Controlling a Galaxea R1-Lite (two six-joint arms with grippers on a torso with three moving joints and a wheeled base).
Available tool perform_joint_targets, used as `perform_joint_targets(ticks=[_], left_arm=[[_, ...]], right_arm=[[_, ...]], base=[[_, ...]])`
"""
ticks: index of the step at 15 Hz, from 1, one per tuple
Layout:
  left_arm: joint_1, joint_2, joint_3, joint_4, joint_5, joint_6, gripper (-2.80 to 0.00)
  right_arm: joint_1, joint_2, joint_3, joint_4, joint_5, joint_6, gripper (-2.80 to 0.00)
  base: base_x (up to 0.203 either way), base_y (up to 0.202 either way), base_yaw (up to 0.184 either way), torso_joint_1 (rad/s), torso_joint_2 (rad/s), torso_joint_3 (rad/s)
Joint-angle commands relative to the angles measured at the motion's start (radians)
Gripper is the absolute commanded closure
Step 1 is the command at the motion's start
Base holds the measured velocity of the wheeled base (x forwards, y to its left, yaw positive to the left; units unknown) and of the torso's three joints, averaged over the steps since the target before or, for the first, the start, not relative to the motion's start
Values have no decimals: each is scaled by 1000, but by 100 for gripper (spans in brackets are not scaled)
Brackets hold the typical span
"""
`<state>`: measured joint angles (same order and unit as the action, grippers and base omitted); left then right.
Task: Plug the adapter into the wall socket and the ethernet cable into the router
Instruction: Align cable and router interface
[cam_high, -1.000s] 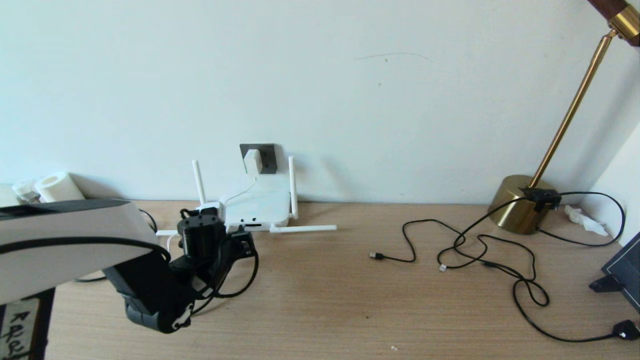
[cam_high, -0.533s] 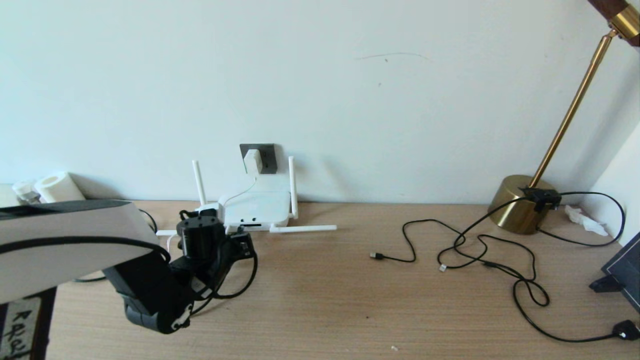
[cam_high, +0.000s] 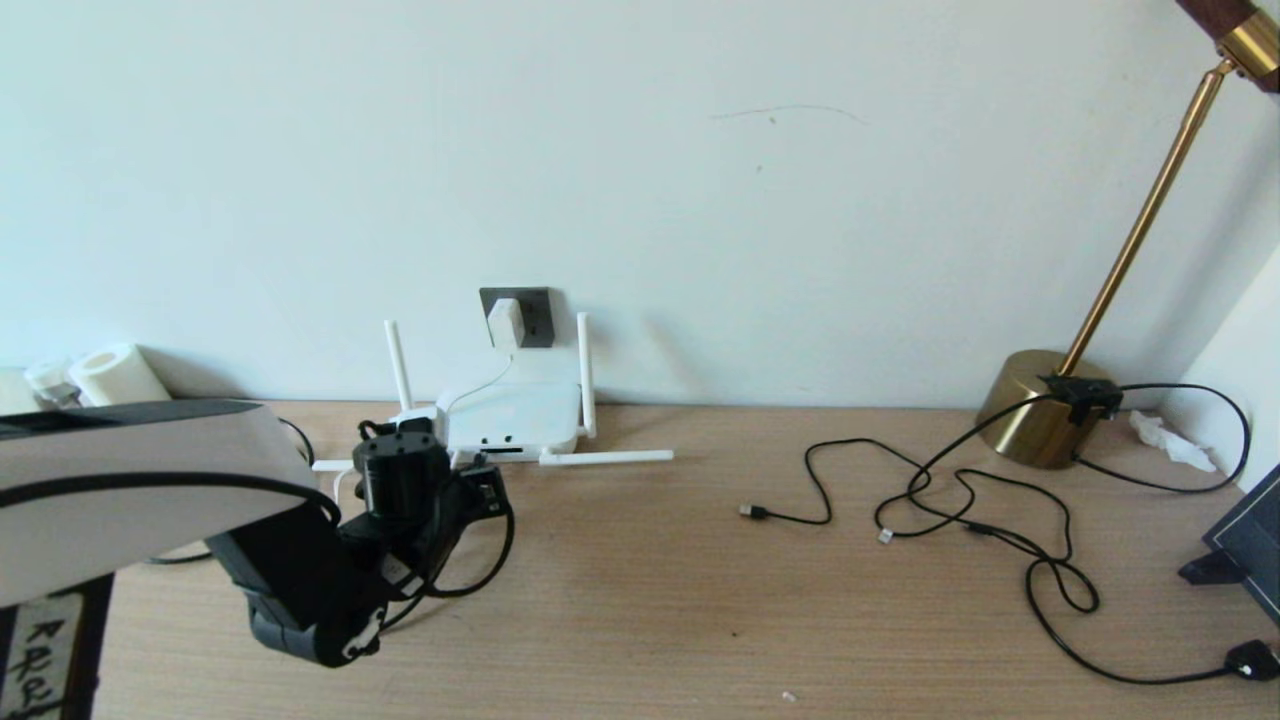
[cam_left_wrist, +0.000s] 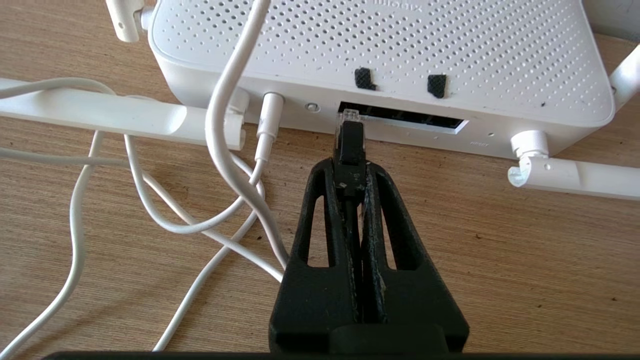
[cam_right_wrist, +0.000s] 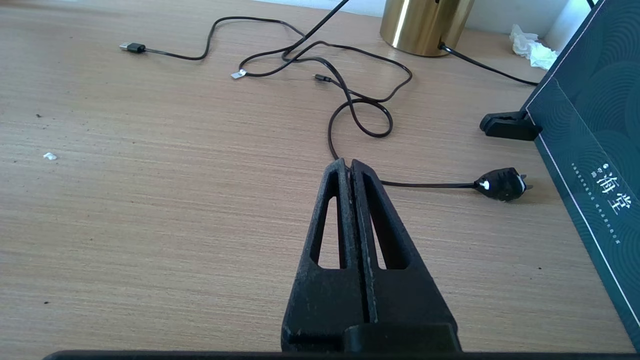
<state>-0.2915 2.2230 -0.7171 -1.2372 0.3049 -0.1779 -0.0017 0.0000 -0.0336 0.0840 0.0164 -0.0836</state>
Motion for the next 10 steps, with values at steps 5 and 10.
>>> perform_joint_targets(ticks=[5,10], left_arm=[[-2,1,-7,-7,2,0,0],[-5,0,-8,-7,2,1,0]], right_arm=[[0,0,0,0,0,-1,0],[0,1,0,0,0,-1,0]], base=[[0,0,0,0,0,0],[0,0,0,0,0,0]])
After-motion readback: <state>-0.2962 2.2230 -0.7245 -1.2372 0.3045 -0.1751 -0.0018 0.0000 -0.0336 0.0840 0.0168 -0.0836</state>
